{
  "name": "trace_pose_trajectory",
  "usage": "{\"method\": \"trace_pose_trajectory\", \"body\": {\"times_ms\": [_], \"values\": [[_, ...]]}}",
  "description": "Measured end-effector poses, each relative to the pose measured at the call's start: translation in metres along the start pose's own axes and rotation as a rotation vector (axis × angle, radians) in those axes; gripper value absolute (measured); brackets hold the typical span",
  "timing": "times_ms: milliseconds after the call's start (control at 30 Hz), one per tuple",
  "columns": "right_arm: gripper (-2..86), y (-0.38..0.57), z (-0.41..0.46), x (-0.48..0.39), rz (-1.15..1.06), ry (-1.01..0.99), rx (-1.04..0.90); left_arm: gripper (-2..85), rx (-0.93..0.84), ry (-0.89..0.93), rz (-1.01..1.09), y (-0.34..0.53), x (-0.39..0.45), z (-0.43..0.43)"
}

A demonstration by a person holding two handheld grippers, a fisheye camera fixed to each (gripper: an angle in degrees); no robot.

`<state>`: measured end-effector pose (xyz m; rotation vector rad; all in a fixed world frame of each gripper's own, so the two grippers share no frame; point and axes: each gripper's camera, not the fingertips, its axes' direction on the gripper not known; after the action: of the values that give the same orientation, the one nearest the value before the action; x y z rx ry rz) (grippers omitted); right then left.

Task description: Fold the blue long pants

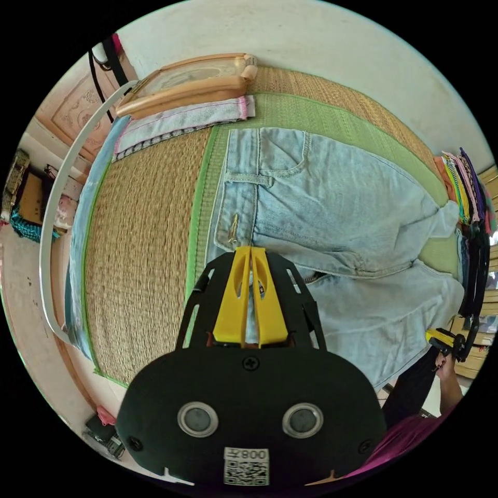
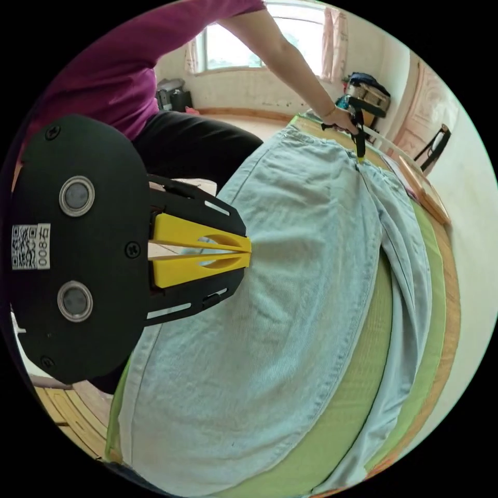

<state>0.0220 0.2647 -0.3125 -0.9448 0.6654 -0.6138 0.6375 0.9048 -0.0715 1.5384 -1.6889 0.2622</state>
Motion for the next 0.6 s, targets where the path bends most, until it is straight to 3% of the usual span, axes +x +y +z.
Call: {"method": "trace_pose_trajectory", "body": {"times_ms": [200, 333, 433, 600], "values": [[-0.3, -0.007, 0.028, -0.033, -0.079, -0.074, 0.023, 1.2, 0.069, -0.071, -0.028, -0.020, 0.024, -0.022], [-0.3, -0.017, -0.023, 0.031, 0.013, -0.046, 0.189, 5.3, 0.226, 0.212, 0.141, -0.033, 0.097, -0.048], [0.1, -0.039, -0.078, 0.111, 0.111, 0.056, 0.324, 7.3, 0.243, 0.429, 0.299, -0.054, 0.168, -0.048], [3.2, -0.100, -0.151, 0.219, 0.211, 0.226, 0.434, 8.4, 0.184, 0.495, 0.512, -0.096, 0.286, -0.032]]}}
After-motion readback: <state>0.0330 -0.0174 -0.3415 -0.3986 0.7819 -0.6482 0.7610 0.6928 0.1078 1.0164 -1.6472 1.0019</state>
